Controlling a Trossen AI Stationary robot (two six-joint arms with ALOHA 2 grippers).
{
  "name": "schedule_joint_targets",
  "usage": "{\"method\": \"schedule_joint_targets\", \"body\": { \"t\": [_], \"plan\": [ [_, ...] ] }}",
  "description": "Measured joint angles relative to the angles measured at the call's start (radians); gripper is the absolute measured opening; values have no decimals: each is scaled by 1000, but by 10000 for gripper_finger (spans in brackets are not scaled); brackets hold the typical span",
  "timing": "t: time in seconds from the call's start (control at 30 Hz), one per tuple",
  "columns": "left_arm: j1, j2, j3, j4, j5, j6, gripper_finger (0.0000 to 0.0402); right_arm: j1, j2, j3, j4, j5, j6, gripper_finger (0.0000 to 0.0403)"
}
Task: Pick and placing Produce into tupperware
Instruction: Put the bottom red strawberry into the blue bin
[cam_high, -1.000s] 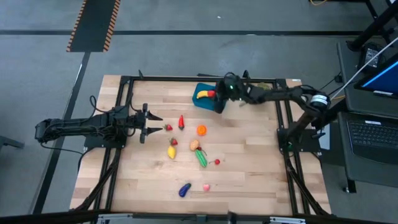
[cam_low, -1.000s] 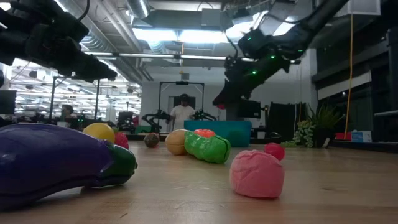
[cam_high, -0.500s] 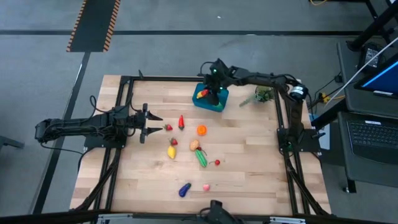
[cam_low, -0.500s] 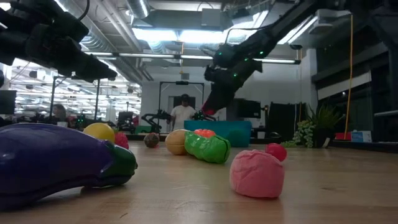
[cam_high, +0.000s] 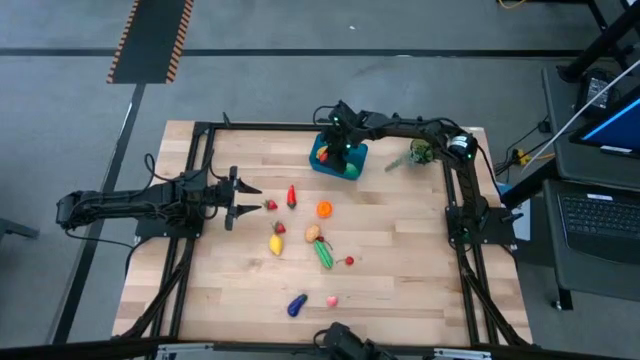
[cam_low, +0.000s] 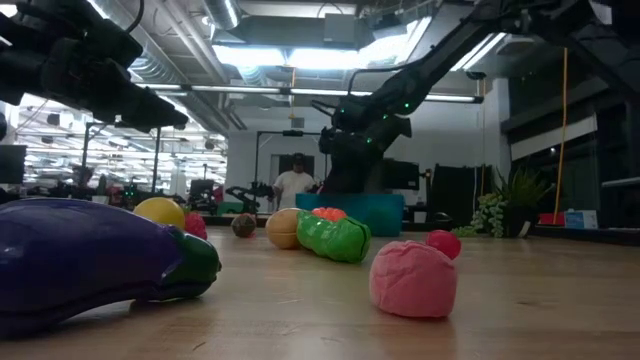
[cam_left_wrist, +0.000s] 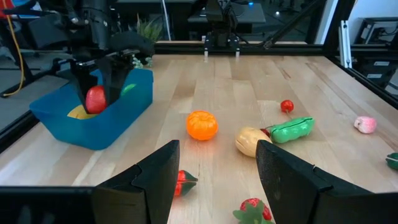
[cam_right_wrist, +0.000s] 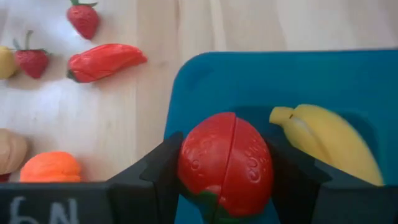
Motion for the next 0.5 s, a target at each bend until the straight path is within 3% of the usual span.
{"method": "schedule_joint_targets", "body": {
  "t": [0.5],
  "plan": [
    [0, 0, 0, 0, 0, 0, 206, 6, 16, 0, -11, -7, -1, 190]
  ]
}}
